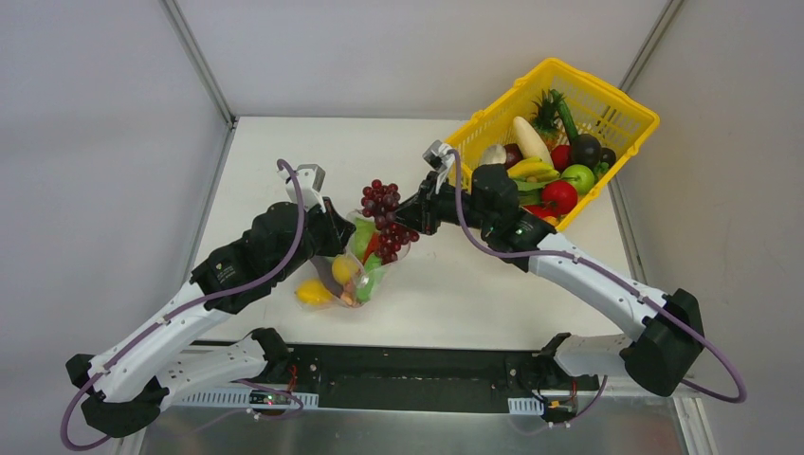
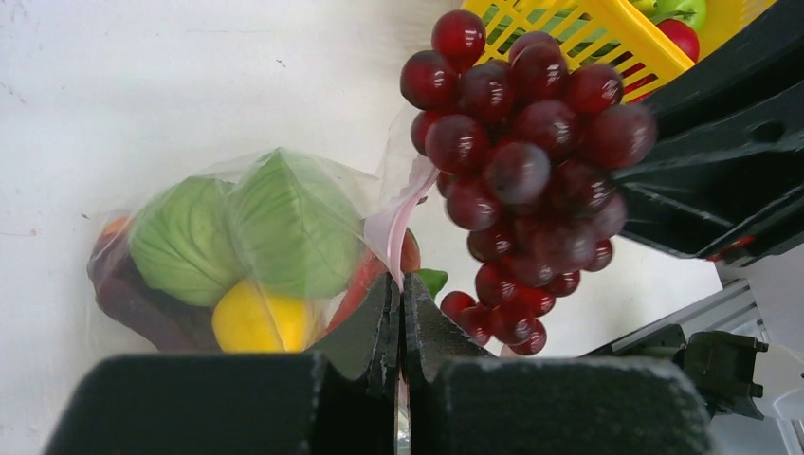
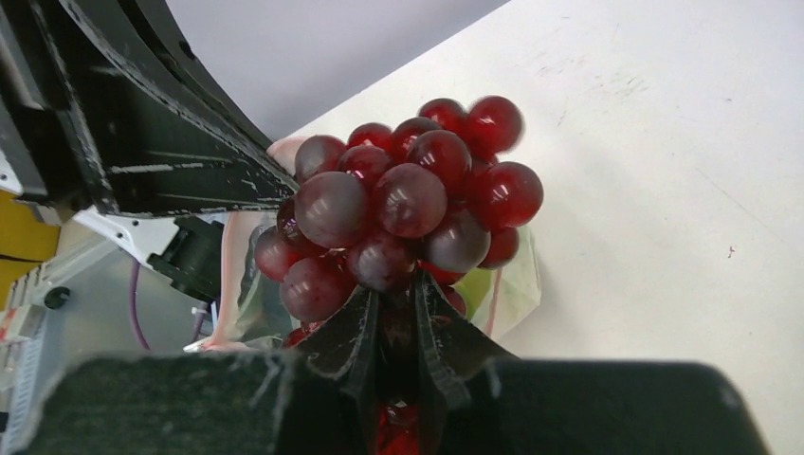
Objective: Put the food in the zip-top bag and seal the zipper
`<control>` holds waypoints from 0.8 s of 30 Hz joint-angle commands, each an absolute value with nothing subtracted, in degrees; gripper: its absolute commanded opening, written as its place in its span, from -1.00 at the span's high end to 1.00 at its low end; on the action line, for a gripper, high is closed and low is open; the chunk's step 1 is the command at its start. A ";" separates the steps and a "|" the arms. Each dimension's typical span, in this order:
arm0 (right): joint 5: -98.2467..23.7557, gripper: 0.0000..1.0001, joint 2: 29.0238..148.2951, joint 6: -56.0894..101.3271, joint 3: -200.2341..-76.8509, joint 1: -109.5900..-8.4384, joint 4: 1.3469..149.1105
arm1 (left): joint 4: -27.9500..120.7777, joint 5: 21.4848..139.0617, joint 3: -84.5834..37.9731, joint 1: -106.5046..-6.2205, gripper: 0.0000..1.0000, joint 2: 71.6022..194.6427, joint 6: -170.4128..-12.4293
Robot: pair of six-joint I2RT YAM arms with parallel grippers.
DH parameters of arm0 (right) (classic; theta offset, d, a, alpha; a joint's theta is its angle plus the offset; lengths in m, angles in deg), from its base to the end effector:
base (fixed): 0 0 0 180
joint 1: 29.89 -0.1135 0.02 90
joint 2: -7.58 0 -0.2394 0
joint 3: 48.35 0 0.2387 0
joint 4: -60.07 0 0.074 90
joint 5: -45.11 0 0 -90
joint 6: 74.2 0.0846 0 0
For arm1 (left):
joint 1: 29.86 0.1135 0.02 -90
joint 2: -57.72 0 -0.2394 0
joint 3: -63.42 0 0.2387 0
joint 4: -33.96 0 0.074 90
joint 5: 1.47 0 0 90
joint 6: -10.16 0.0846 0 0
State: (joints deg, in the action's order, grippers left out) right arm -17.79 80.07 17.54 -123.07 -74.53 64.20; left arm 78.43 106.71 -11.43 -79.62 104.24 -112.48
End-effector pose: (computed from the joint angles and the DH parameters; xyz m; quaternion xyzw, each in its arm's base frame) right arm 0.2118 0.2633 0.3461 -0.4071 0.5908 0.4210 0.5550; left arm 0.1582 -0.1461 0.3576 0.0236 0.7947 -0.2958 0.5296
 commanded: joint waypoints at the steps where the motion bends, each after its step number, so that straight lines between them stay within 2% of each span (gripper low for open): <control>1: -17.30 0.95 79.89 13.53 -122.22 -76.44 55.60 | 73.86 106.91 -14.01 -79.02 1.00 103.68 -113.32; 13: -11.75 0.95 72.77 7.96 -116.09 -76.55 52.40 | 73.48 109.26 -13.44 -79.08 1.00 103.51 -113.76; 18: -6.49 0.95 73.57 7.70 -116.44 -76.49 52.54 | 74.43 109.67 -13.64 -79.03 1.00 102.72 -113.92; 24: -6.81 0.94 75.32 4.48 -118.92 -76.48 59.23 | 74.57 110.33 -12.88 -79.08 1.00 100.98 -114.29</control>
